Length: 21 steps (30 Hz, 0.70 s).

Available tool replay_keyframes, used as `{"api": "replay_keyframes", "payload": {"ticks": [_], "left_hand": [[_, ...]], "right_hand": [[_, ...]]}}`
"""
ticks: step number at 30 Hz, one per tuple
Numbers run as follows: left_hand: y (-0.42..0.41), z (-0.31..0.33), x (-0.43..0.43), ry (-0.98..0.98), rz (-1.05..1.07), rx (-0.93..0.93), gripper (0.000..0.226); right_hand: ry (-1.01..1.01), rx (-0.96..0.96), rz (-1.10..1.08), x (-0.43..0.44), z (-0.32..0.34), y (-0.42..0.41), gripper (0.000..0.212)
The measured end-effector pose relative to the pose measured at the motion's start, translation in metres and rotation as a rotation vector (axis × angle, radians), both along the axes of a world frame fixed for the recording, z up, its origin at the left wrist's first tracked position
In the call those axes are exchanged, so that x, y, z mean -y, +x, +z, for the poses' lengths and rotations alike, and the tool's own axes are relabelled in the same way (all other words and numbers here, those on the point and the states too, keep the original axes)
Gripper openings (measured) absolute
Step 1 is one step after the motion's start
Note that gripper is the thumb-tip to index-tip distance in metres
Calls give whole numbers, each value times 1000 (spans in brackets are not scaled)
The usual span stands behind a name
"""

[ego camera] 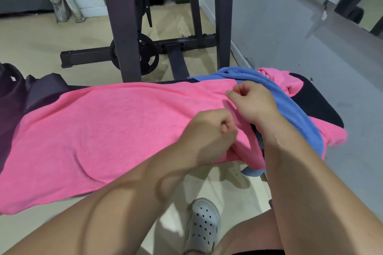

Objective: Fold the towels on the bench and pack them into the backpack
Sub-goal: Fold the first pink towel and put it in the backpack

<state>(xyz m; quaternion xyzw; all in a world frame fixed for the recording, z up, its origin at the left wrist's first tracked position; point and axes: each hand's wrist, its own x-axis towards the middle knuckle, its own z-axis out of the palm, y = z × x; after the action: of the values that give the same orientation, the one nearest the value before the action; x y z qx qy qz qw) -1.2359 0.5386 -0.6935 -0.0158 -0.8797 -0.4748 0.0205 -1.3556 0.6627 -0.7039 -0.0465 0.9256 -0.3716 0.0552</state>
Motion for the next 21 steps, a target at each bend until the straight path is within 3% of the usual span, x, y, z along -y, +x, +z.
{"api": "replay_keyframes", "payload": {"ticks": [2, 6, 13, 17, 21], "left_hand": [[-8, -11, 20, -206, 83, -95, 15], [-15, -28, 56, -510, 161, -121, 31], [-2, -31, 62, -612, 165, -94, 55], [-8, -33, 56, -746, 14, 108, 80], [-12, -42, 59, -895, -188, 180, 79]], "right_hand": [[37, -23, 29, 4, -2, -5, 25], [118, -48, 40, 18, -1, -12, 55], [146, -170, 65, 34, 4, -29, 41], [328, -229, 3, 27, 6, -34, 63], [458, -145, 5, 31, -3, -27, 80]]}}
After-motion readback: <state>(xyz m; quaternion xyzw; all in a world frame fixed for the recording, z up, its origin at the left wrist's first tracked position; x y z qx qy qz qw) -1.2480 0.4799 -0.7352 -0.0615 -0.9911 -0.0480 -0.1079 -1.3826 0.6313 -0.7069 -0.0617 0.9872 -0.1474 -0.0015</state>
